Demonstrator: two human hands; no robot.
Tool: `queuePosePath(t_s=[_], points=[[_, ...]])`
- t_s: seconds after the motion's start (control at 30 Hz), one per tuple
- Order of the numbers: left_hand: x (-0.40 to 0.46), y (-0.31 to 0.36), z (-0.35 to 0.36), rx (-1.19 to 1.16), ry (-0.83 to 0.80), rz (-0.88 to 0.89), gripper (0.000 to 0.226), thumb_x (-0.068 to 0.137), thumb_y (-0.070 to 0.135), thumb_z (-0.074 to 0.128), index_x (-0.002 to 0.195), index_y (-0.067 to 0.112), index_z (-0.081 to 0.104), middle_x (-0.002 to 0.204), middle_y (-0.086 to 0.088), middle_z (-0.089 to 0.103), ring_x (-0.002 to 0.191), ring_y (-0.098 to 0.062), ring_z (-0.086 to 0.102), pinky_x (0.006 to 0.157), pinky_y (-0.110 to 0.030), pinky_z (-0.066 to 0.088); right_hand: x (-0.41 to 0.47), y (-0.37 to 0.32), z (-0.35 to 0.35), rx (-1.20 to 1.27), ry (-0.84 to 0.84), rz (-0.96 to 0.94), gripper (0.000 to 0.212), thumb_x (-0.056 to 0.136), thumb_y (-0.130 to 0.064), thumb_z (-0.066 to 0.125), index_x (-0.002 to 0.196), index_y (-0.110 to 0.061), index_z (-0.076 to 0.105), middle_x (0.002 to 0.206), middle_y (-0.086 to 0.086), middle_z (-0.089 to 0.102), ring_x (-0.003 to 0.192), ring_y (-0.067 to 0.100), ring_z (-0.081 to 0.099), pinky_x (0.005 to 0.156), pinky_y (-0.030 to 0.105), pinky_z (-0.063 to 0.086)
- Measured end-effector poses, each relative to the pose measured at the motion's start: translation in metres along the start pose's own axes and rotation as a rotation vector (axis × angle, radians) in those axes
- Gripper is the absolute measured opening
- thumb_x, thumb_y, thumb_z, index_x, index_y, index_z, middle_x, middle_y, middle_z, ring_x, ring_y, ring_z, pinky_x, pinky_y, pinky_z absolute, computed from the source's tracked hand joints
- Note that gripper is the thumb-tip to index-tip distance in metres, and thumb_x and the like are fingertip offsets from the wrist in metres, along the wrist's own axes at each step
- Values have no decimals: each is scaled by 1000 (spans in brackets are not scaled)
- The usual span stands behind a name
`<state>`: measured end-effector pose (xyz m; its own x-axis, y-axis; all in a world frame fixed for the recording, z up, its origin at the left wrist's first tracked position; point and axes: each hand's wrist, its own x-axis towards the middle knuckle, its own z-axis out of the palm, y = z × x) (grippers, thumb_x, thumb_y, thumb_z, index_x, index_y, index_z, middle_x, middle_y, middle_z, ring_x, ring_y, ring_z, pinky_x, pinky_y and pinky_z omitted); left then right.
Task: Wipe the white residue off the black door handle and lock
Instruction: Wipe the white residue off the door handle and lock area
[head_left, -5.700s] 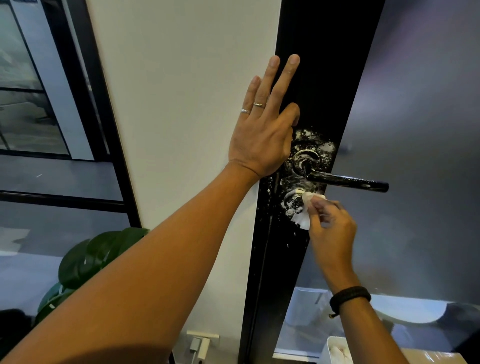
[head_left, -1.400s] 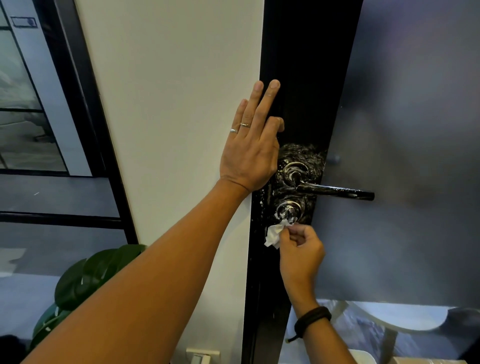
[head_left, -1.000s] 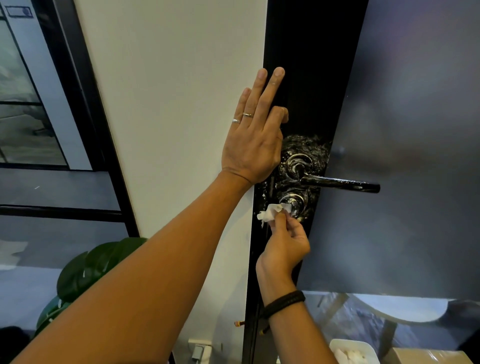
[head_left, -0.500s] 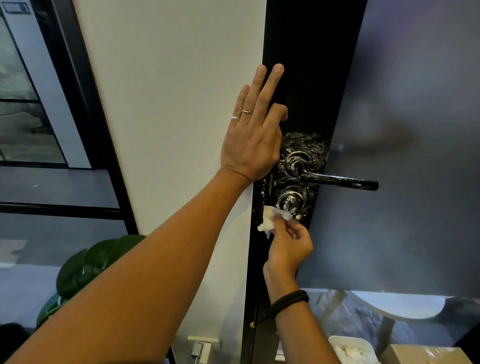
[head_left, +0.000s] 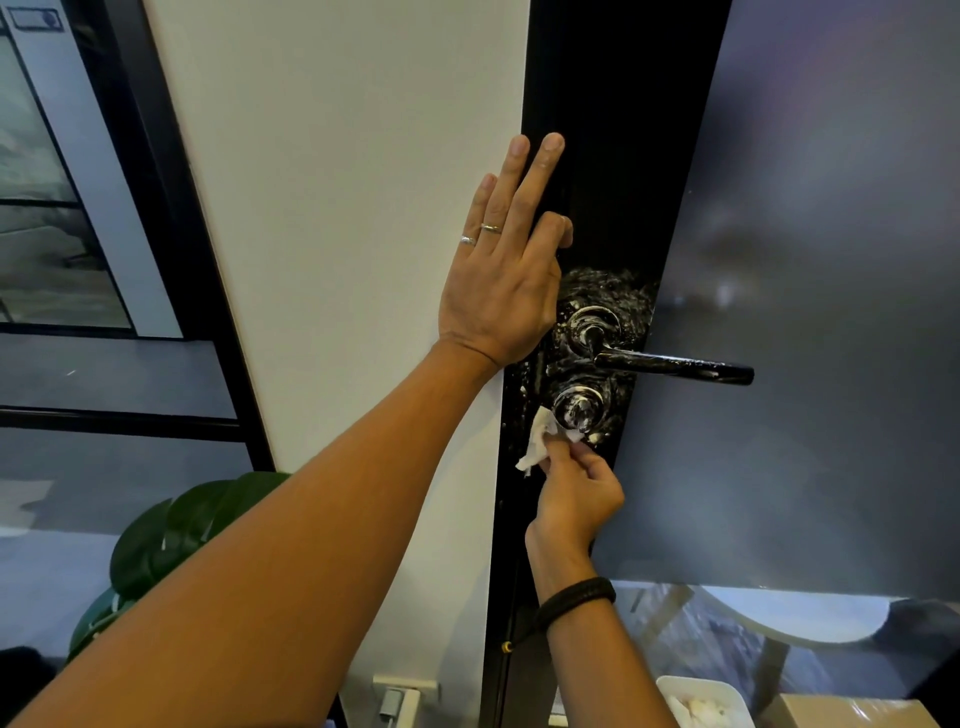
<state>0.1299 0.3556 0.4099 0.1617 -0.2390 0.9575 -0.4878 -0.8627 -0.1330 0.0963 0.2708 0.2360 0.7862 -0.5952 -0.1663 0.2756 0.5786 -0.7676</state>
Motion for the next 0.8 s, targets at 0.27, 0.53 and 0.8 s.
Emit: queuePosePath(t_s=[0.27,0.53,0.8], points=[[0,-1,0,7,-10,6,18,99,4,52,105,13,67,170,-24,35,160,-46,26,134,-55,21,11,-13,-10,-175,-7,-146,15,87,0,80,91,-13,74,84,2,75,79,17,73,82,35,64],[1,-1,1,11,19,-3,18,99,4,53,104,14,68,169,-23,37,160,-45,27,135,-52,18,29,-26,-35,-577,-147,-654,17,98,-12,72,110,-23,73,104,4,73,96,15,71,83,31,62],[1,-1,0,16,5,4,20,98,5,53,105,14,68,169,-23,37,160,-45,26,135,-51,18,30,-70,-21,-753,-472,-1018,23,98,5,65,112,-5,79,115,3,66,107,13,66,96,23,55]])
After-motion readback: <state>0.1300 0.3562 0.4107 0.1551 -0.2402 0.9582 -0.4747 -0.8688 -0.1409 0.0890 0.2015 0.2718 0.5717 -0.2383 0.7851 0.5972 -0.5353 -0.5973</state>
